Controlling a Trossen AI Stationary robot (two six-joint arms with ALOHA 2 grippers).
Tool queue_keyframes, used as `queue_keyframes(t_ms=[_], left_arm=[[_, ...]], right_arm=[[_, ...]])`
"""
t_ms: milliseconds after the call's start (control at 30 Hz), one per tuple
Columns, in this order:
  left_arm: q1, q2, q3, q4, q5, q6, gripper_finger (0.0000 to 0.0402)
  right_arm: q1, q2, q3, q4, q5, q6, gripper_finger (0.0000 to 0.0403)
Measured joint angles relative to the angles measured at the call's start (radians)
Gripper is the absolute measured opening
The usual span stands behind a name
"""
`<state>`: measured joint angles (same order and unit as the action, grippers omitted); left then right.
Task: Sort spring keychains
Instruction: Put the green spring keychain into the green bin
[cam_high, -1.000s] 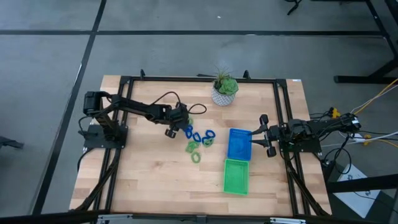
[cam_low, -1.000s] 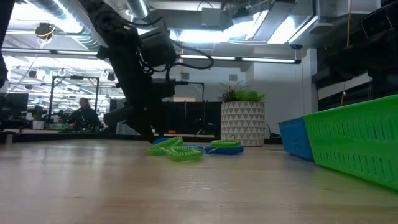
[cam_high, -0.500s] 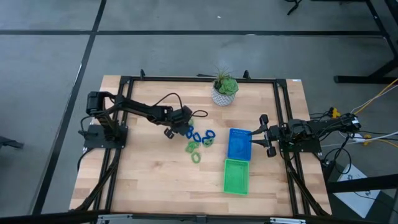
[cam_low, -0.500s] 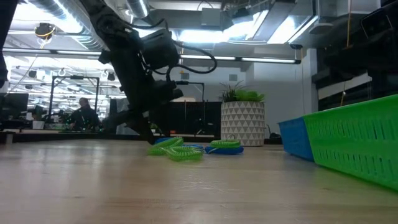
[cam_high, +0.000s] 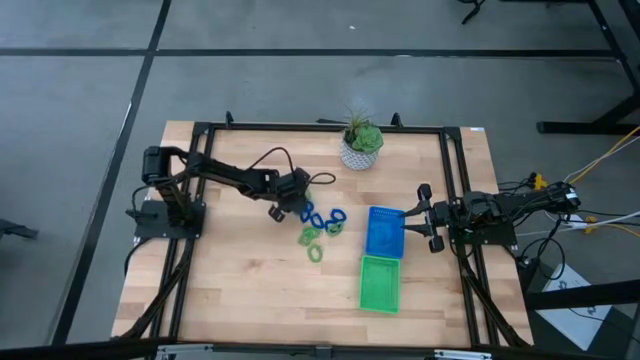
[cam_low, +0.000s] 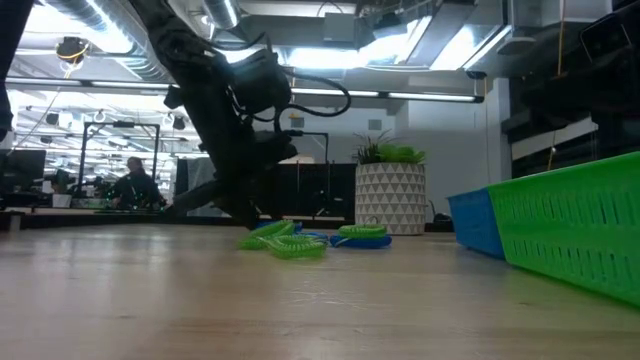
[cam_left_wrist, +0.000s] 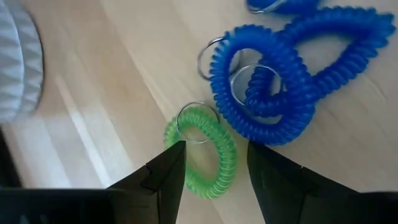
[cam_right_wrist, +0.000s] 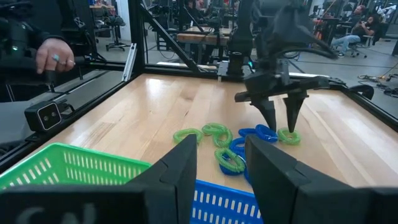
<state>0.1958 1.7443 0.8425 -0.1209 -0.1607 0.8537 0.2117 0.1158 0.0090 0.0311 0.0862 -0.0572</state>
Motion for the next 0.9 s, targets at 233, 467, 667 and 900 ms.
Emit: queue_keyframes(t_ms=[233,467,667,900], left_arm=[[0.082,0.0,0.0,-0.006,0.199,-0.151,0.0168],[0.127,0.002,0.0,-0.05,0.295,-0.291,0.0168],[0.129,0.002,-0.001,-0.078,0.373,-0.39,0.0165],[0.127,0.001,-0.001,-0.084,0.375,-0.412,0.0103]], right_arm=[[0.0,0.0,0.0,0.0,0.0,0.0,0.0136],[0.0,0.0,0.0,0.0,0.0,0.0,0.0136],[0.0,0.0,0.0,0.0,0.0,0.0,0.0136],[0.0,0.0,0.0,0.0,0.0,0.0,0.0136]])
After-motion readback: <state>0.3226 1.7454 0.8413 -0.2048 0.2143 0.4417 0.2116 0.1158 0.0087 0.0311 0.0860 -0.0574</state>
